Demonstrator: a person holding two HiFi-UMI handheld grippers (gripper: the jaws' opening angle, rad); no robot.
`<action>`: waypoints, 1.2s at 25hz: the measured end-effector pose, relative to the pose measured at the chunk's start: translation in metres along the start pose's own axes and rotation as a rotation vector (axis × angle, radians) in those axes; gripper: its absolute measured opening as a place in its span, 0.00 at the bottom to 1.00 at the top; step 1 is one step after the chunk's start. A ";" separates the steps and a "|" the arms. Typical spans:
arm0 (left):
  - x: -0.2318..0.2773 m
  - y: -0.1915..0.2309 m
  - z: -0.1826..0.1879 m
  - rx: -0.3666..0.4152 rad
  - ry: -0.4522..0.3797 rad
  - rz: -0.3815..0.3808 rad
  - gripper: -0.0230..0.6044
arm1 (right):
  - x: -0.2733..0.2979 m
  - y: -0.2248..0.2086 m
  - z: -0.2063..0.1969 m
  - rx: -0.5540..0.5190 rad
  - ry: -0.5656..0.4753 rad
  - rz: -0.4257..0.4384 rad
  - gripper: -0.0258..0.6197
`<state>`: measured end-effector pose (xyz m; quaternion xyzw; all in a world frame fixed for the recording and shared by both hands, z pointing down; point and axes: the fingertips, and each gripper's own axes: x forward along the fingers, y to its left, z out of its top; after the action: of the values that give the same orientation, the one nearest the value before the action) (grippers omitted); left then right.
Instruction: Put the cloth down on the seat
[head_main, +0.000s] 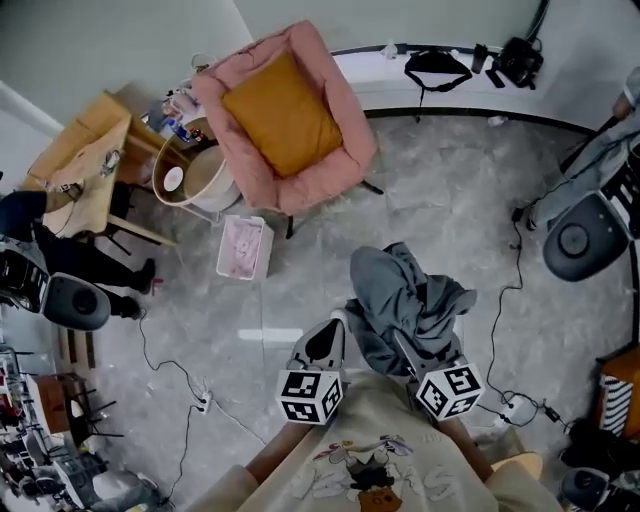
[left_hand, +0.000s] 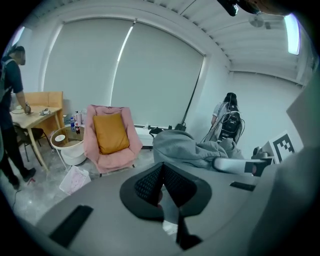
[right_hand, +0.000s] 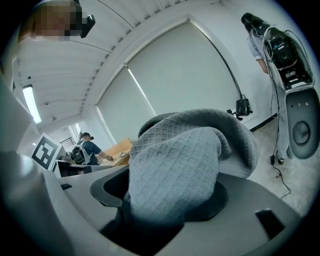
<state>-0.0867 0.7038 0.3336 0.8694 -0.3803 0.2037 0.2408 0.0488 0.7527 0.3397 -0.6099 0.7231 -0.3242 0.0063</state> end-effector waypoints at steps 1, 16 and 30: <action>-0.001 0.001 0.001 -0.008 0.000 0.010 0.04 | 0.000 -0.003 0.001 0.004 -0.001 -0.009 0.55; 0.097 0.091 0.118 -0.069 -0.039 -0.057 0.04 | 0.125 0.009 0.079 -0.001 0.018 -0.066 0.55; 0.155 0.234 0.191 -0.196 -0.033 -0.064 0.05 | 0.274 0.040 0.142 0.052 0.039 -0.117 0.55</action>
<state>-0.1344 0.3679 0.3257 0.8566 -0.3743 0.1435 0.3250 0.0013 0.4464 0.3144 -0.6444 0.6775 -0.3545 -0.0108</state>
